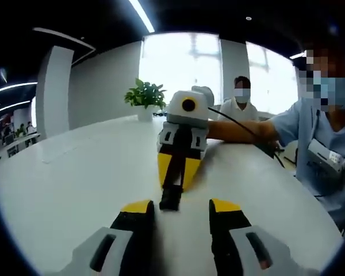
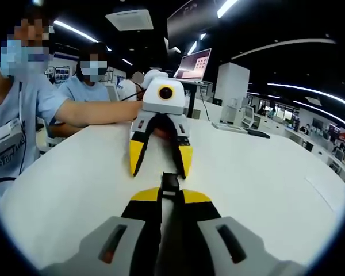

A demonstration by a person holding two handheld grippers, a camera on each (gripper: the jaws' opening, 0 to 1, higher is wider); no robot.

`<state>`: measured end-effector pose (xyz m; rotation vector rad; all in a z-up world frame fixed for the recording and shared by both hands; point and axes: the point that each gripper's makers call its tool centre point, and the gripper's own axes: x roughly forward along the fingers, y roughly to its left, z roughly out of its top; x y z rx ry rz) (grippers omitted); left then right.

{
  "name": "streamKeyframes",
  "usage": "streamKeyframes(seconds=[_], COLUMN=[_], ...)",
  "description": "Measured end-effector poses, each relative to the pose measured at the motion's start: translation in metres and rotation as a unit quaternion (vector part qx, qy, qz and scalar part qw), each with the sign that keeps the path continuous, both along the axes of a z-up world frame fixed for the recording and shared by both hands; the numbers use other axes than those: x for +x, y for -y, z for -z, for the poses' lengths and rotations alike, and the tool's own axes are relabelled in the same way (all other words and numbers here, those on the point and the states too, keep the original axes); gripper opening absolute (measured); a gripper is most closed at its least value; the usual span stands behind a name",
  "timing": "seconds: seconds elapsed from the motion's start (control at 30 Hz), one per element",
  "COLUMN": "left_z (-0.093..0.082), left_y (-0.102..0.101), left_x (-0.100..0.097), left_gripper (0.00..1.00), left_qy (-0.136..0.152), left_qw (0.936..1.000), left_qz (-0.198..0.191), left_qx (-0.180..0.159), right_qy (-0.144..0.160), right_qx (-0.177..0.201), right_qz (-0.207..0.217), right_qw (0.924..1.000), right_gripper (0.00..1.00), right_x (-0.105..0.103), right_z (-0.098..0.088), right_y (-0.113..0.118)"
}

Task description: Snap the two parts of the plastic buckle together until the buckle closes and remains connected.

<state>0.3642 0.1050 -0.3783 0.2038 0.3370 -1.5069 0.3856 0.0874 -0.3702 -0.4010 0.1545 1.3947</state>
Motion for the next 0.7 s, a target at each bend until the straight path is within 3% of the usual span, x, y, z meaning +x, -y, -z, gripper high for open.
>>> streamKeyframes(seconds=[0.13,0.27,0.5,0.7], left_z=[-0.002,-0.019,-0.050,-0.060], left_y=[0.000,-0.003,-0.011,-0.018], left_x=[0.001,0.007,0.010,0.013], left_gripper=[0.49,0.49,0.47,0.46], left_qy=[0.003,-0.016,-0.041,-0.049], left_qw=[1.0000,0.9983,0.9893,0.9843], left_qz=[-0.003,-0.007,-0.010,-0.013], left_qx=[-0.007,-0.056,-0.140,-0.169], right_qy=[0.008,0.009,0.006,0.006], right_qx=[0.000,0.000,0.003,0.009], right_qz=[0.007,0.009,0.029,0.036], right_qw=[0.9999,0.9999,0.9995,0.9993], right_gripper=[0.11,0.11,0.11,0.11], right_x=[0.004,0.006,0.019,0.024], right_z=[-0.001,-0.001,-0.002,-0.003], right_y=[0.002,0.004,0.011,0.015])
